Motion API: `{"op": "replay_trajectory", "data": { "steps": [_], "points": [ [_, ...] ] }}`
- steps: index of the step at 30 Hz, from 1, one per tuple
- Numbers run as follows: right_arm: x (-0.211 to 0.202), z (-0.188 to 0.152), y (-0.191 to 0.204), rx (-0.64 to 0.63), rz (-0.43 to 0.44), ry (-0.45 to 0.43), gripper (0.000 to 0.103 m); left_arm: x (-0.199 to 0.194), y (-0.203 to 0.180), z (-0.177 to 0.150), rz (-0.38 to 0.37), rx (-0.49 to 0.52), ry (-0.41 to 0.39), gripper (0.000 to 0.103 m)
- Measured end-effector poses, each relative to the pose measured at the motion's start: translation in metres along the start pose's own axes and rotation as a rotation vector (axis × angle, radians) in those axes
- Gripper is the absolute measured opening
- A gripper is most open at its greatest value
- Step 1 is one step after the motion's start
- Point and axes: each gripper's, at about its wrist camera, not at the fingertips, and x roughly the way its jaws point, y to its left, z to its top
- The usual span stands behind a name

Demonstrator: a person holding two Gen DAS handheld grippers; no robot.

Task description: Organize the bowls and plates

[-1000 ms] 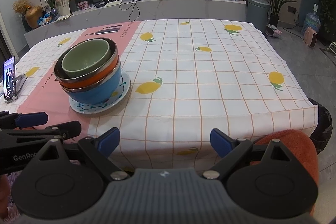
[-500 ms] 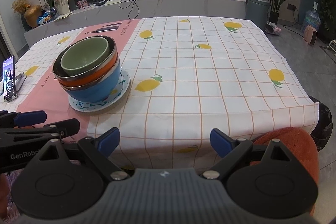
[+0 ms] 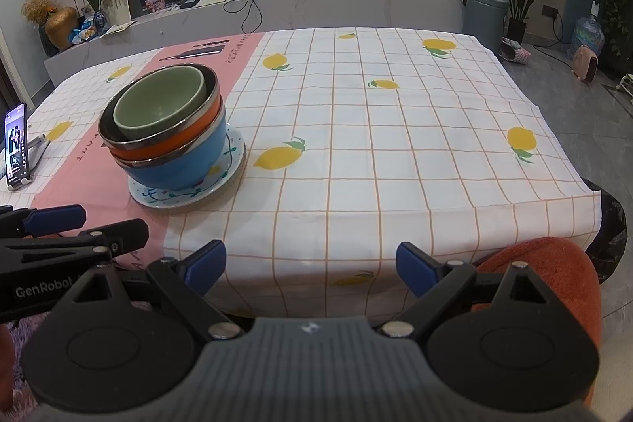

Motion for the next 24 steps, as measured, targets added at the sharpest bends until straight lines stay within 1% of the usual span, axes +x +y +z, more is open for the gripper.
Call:
{"op": "replay_trajectory", "data": {
  "steps": [24],
  "points": [
    [0.0024,-0.0026,0.001,-0.003,0.0,0.01,0.091,-0.0033,0.0017,-0.0026,-0.006,-0.01,-0.014,0.083]
  ]
}}
